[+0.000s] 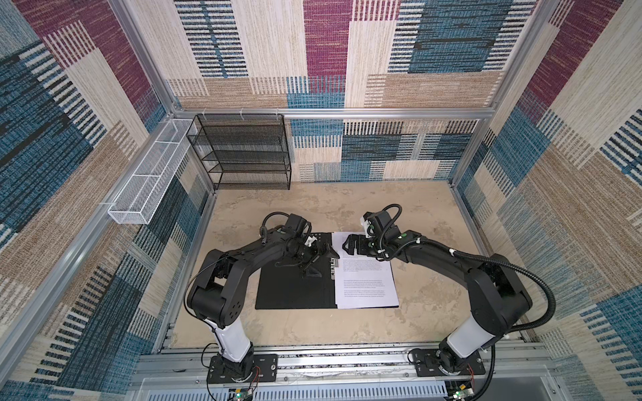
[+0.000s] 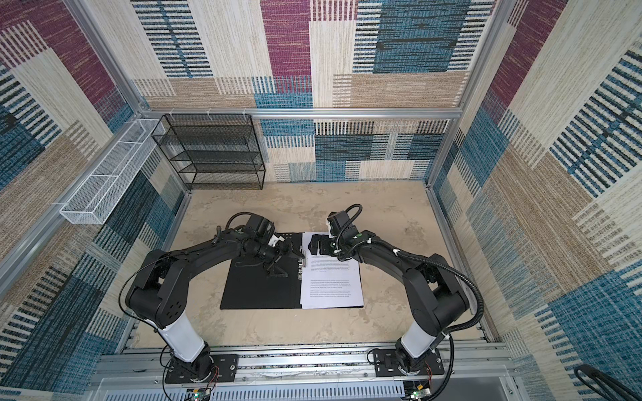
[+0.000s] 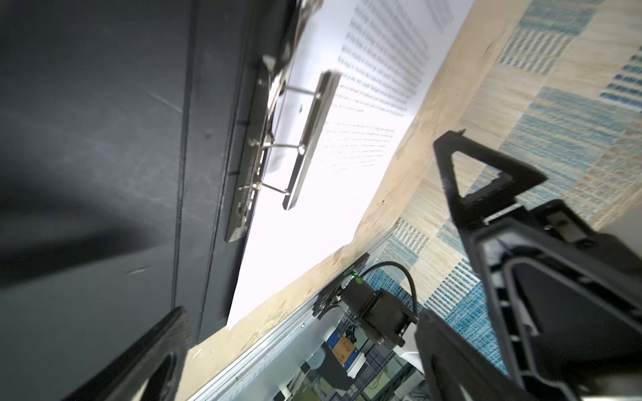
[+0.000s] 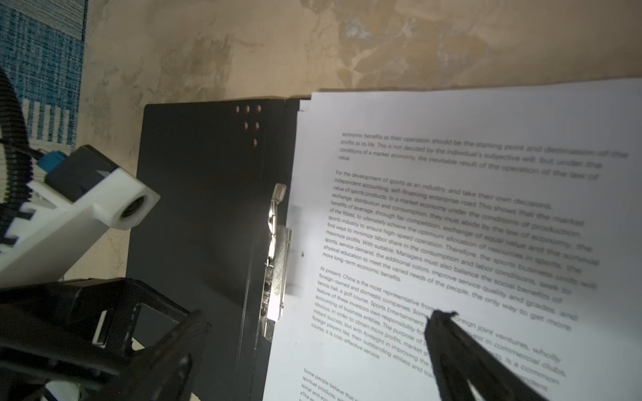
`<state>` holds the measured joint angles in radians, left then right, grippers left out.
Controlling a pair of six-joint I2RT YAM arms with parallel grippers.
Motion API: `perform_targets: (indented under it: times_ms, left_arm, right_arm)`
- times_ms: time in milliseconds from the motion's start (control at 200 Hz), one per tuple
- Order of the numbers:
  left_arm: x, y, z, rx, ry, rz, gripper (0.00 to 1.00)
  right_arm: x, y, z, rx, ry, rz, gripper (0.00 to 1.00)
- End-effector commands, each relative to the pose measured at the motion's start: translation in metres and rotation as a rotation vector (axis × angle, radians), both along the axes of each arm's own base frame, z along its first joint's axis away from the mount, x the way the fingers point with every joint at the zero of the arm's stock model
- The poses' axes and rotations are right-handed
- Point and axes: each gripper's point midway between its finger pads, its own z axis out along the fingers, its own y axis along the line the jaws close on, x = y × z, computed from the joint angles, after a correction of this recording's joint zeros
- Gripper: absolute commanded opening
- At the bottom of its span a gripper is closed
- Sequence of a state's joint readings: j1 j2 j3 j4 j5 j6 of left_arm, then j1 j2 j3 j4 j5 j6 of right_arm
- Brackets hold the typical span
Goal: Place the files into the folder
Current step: 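Reach the right gripper across the folder toward the clip beside the left gripper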
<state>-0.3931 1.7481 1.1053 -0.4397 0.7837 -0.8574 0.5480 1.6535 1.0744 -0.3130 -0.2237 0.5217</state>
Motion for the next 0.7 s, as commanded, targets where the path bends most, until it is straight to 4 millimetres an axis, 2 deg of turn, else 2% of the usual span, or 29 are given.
perform_targets:
  times_ms: [0, 90, 200, 296, 521, 696]
  left_arm:
    - [0.011, 0.012, 0.006, 0.005, -0.009, 0.022, 0.99]
    - [0.025, 0.025, 0.003, -0.01, 0.005, 0.071, 0.99]
    - [0.039, 0.032, 0.004, -0.045, -0.001, 0.103, 0.99]
    - [0.047, 0.038, -0.006, -0.032, 0.014, 0.122, 1.0]
    - [0.044, 0.046, -0.034, -0.005, 0.063, 0.132, 1.0]
    - [0.034, 0.06, -0.052, 0.03, 0.109, 0.162, 1.0]
  right_arm:
    - [0.005, 0.015, 0.004, 0.038, -0.012, 0.062, 1.0]
    - [0.012, 0.029, 0.007, 0.063, -0.015, 0.103, 1.0]
    - [0.021, 0.046, 0.011, 0.085, -0.029, 0.143, 1.0]
    - [0.028, 0.058, 0.007, 0.109, -0.017, 0.171, 1.0]
    - [0.039, 0.081, -0.004, 0.14, -0.003, 0.229, 1.0]
    - [0.039, 0.095, -0.011, 0.157, 0.012, 0.267, 1.0]
